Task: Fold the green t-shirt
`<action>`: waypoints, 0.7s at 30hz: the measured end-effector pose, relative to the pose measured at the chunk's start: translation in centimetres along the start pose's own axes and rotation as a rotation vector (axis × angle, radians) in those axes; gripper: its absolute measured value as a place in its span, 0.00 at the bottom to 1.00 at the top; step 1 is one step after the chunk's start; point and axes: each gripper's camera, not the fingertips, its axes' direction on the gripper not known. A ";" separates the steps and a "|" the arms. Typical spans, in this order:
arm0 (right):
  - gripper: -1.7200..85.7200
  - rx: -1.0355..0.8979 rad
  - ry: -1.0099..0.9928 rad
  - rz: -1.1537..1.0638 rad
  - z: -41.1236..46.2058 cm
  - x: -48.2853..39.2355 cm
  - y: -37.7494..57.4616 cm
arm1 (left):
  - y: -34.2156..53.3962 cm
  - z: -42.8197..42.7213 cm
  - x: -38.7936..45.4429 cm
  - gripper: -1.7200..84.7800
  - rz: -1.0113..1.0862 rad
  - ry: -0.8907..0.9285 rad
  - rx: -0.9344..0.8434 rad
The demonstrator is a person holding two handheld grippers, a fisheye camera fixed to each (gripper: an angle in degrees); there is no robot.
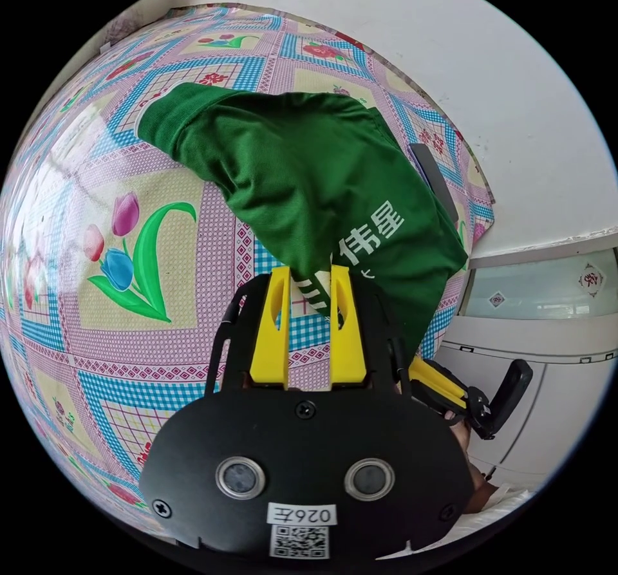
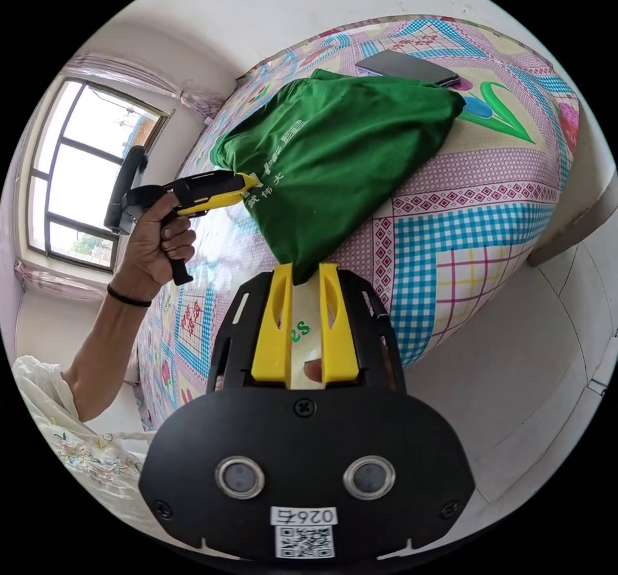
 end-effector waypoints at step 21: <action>0.01 -0.256 -0.193 -0.274 2.3 -6.2 2.8 | 11.1 -7.5 -9.0 0.08 -0.049 -0.028 -0.033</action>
